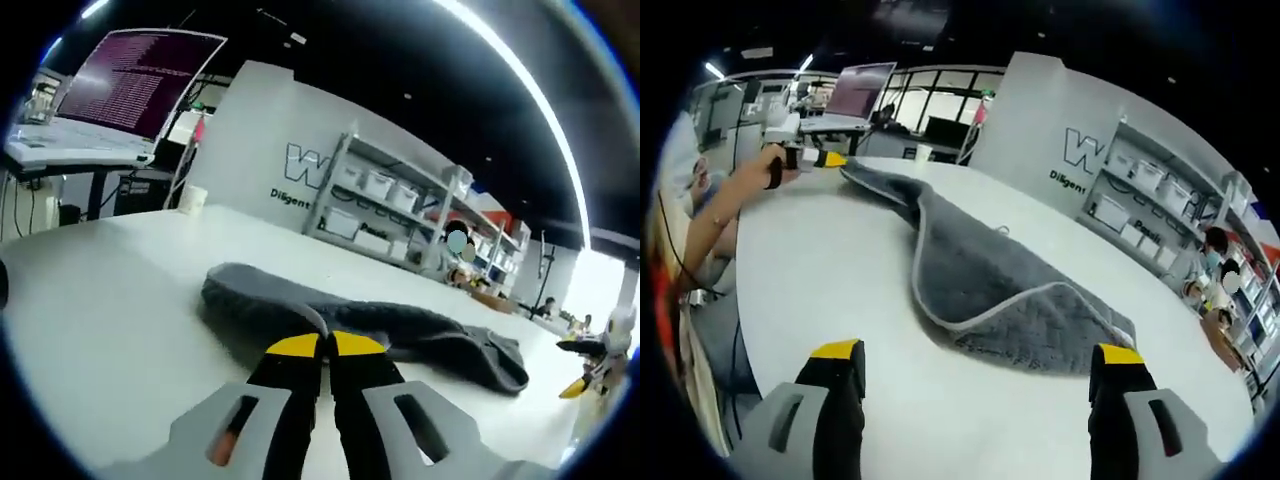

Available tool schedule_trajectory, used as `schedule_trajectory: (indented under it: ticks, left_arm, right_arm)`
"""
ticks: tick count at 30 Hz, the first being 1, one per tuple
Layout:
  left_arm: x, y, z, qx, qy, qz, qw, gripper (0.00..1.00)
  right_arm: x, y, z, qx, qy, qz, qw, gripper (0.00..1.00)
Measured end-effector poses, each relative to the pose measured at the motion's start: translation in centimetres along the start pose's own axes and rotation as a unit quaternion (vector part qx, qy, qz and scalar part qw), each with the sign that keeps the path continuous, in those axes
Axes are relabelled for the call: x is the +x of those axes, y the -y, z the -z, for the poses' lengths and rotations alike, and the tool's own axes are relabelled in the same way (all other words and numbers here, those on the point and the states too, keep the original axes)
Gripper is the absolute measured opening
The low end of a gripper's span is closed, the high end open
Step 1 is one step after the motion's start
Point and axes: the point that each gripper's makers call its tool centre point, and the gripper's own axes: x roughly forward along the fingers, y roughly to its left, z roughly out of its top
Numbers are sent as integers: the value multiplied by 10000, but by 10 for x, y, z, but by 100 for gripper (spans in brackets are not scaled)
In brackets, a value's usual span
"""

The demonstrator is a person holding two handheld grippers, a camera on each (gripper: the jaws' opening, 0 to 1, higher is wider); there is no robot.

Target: Open the folded towel by lifting each exposed corner and separating the folded layers until the towel lies flat within the target outline without major curled edges

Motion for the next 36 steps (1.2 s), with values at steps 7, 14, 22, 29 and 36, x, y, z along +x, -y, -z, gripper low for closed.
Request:
schedule_trajectory:
  ticks: [7,14,22,29,36]
  left_arm:
    - [-12,-15,-4,55,-166,104,9998,2]
    - [-19,-36,-3,269,-450,61,9986,2]
    - [-27,-53,5,535,-808,-44,9953,2]
    - [-30,-61,20,957,-1203,-233,9878,2]
    - [-29,-63,21,1011,-1203,-252,9872,2]
  right_arm:
    - [0,2,2,-8,-45,32,10000,93]
    - [0,0,5,-42,-112,-14,9999,93]
    - [0,2,8,-29,-155,8,9999,93]
    - [1,4,9,37,-153,38,9999,92]
    - [1,13,14,166,-214,199,9994,90]
